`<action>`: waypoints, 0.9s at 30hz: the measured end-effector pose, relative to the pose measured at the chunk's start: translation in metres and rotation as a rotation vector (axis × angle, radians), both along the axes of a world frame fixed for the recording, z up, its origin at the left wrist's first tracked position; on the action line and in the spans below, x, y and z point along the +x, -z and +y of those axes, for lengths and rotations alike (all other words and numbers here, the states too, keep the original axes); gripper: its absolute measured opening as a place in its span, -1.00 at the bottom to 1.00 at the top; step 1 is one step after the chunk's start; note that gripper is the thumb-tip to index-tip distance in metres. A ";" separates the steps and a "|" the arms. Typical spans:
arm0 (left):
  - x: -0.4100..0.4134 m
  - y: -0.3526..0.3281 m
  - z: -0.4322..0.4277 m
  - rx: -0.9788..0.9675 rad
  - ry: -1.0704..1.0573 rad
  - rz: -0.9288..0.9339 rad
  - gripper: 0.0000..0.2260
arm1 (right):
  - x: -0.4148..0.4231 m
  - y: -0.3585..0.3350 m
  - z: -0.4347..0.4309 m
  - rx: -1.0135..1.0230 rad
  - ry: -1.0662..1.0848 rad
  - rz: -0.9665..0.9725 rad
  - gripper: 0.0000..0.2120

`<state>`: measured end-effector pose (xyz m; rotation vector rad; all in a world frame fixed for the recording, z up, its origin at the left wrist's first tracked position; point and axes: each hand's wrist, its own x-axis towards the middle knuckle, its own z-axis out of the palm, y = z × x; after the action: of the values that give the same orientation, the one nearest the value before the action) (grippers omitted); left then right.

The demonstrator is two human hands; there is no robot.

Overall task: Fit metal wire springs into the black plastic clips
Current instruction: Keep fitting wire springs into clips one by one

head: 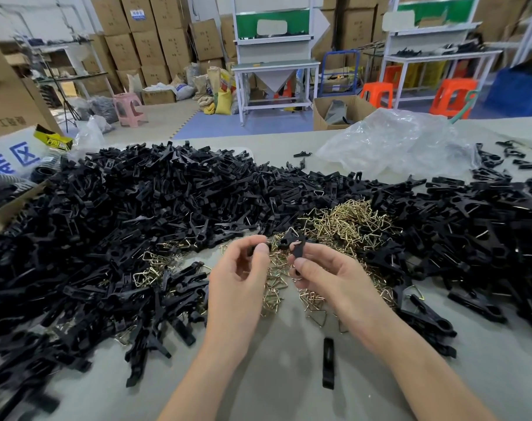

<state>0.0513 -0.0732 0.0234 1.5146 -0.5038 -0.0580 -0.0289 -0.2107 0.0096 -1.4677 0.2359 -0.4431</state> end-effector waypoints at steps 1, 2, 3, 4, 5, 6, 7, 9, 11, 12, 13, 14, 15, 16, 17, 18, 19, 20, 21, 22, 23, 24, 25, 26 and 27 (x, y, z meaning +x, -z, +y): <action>0.000 0.000 0.000 0.017 0.017 -0.005 -0.89 | 0.000 0.000 0.000 0.000 0.007 -0.003 -0.76; -0.001 0.000 0.000 0.031 0.041 -0.004 -0.90 | 0.000 0.000 0.000 -0.002 0.014 -0.008 -0.76; -0.001 -0.001 0.000 0.041 0.068 -0.001 -0.90 | 0.000 -0.001 0.000 -0.005 0.019 -0.012 -0.76; -0.002 -0.001 0.000 0.050 0.094 0.002 -0.90 | -0.001 -0.001 -0.001 -0.010 0.020 -0.015 -0.75; -0.002 0.000 -0.001 0.064 0.113 0.002 -0.88 | -0.001 -0.002 0.000 -0.019 0.020 -0.017 -0.73; -0.002 0.000 -0.001 0.077 0.126 0.003 -0.83 | -0.001 -0.002 0.000 -0.032 0.017 -0.016 -0.71; -0.002 0.000 -0.001 0.082 0.138 0.011 -0.79 | -0.002 -0.003 0.000 -0.043 0.013 -0.016 -0.70; -0.003 0.000 -0.001 0.068 0.169 0.040 -0.79 | -0.002 -0.004 0.001 -0.054 0.004 -0.020 -0.68; -0.002 0.000 -0.001 0.059 0.188 0.056 -0.80 | -0.003 -0.005 0.002 -0.059 -0.004 -0.025 -0.66; -0.002 -0.001 -0.001 0.064 0.188 0.055 -0.80 | -0.003 -0.005 0.002 -0.060 -0.004 -0.025 -0.66; -0.001 -0.001 -0.001 0.080 0.190 0.044 -0.79 | -0.003 -0.005 0.002 -0.060 -0.003 -0.024 -0.65; 0.000 -0.001 -0.001 0.104 0.203 0.027 -0.77 | -0.003 -0.004 0.002 -0.059 0.001 -0.022 -0.65; -0.001 -0.001 -0.001 0.129 0.230 0.011 -0.75 | -0.002 -0.003 0.002 -0.052 0.008 -0.019 -0.63; -0.001 -0.002 -0.001 0.150 0.259 0.000 -0.73 | -0.002 -0.002 0.001 -0.044 0.017 -0.017 -0.61; -0.002 -0.002 -0.001 0.165 0.280 -0.005 -0.72 | -0.002 -0.001 0.001 -0.039 0.027 -0.015 -0.57; -0.003 -0.002 -0.001 0.177 0.287 -0.014 -0.71 | -0.002 0.000 0.000 -0.042 0.030 -0.015 -0.55; -0.003 -0.002 -0.001 0.188 0.283 -0.030 -0.70 | -0.002 0.000 0.000 -0.054 0.028 -0.017 -0.54; -0.003 -0.001 -0.001 0.202 0.273 -0.051 -0.71 | -0.002 0.000 0.000 -0.068 0.024 -0.021 -0.54; -0.003 -0.001 -0.002 0.214 0.265 -0.069 -0.71 | -0.003 -0.001 0.000 -0.078 0.021 -0.027 -0.55; -0.002 0.000 -0.002 0.221 0.257 -0.080 -0.71 | -0.002 -0.001 0.000 -0.082 0.021 -0.030 -0.55; -0.002 0.000 -0.002 0.221 0.252 -0.088 -0.71 | -0.002 -0.001 0.000 -0.084 0.022 -0.032 -0.55; -0.003 0.000 -0.002 0.215 0.251 -0.096 -0.71 | -0.002 -0.001 0.000 -0.089 0.024 -0.031 -0.55; -0.004 -0.001 -0.001 0.213 0.251 -0.104 -0.71 | -0.002 -0.001 0.000 -0.095 0.027 -0.028 -0.55; -0.005 -0.001 -0.001 0.217 0.250 -0.112 -0.71 | -0.001 -0.001 0.000 -0.098 0.027 -0.026 -0.55; -0.005 -0.001 0.000 0.226 0.254 -0.119 -0.70 | -0.001 -0.001 0.001 -0.096 0.026 -0.025 -0.55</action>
<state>0.0463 -0.0737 0.0242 1.6731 -0.8053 -0.2300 -0.0301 -0.2102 0.0106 -1.5537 0.2160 -0.4997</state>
